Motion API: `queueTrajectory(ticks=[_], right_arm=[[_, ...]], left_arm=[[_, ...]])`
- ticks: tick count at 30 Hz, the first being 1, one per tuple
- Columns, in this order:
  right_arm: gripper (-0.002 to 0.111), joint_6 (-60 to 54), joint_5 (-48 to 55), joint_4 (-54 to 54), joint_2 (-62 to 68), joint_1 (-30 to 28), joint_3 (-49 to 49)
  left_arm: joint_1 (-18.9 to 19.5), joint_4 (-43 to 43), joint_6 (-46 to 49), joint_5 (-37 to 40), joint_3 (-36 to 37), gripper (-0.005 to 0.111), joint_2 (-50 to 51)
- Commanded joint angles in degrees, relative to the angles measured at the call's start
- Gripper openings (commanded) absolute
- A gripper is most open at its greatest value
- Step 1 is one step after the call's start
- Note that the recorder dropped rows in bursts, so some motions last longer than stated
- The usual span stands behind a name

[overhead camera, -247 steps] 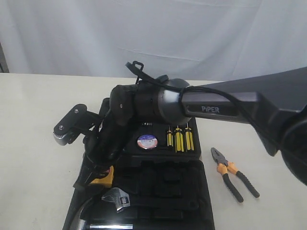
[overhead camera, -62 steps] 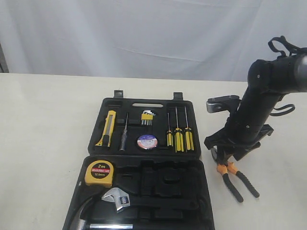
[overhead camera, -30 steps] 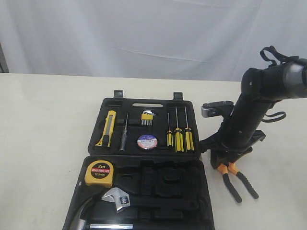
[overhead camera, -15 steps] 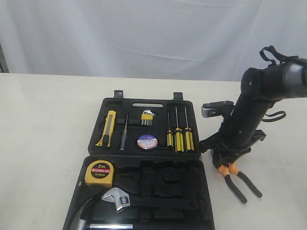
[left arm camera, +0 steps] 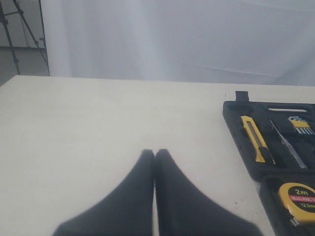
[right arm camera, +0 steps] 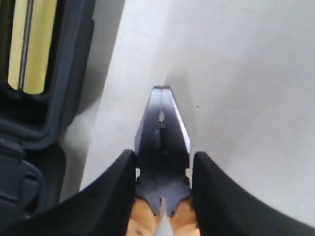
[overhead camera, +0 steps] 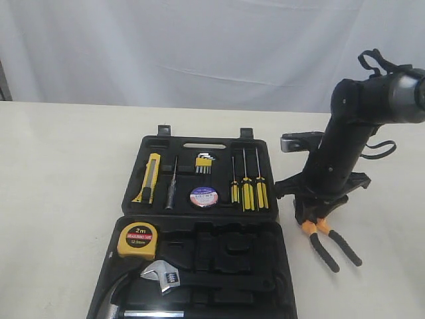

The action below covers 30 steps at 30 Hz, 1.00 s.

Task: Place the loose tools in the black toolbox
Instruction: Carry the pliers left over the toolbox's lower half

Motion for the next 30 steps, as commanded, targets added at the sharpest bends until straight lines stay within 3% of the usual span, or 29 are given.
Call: queueTrajectory(ticks=[1,8,19,24,28,30], right_arm=[[-0.001,0.82,1.44,-0.48,-0.57,-0.26,-0.48],[-0.001,10.66,3.8,-1.29,-4.98,-0.26,-0.48],[-0.001,9.52,10.54,0.8,-13.92,-0.26,-0.48],[-0.001,-0.16,11.02,5.2,-14.32,-0.13,-0.48],[-0.001,-14.62,10.37,10.58,-14.32,2.52,-0.48],[-0.001,-25.87,9.02,11.8,-14.32,6.59,-0.48]], left_arm=[[-0.12,-0.14,0.0,-0.03,0.12,0.0,-0.16],[-0.12,-0.14,0.0,-0.03,0.12,0.0,-0.16],[-0.12,-0.14,0.0,-0.03,0.12,0.0,-0.16],[-0.12,-0.14,0.0,-0.03,0.12,0.0,-0.16],[-0.12,-0.14,0.0,-0.03,0.12,0.0,-0.16],[-0.12,-0.14,0.0,-0.03,0.12,0.0,-0.16]])
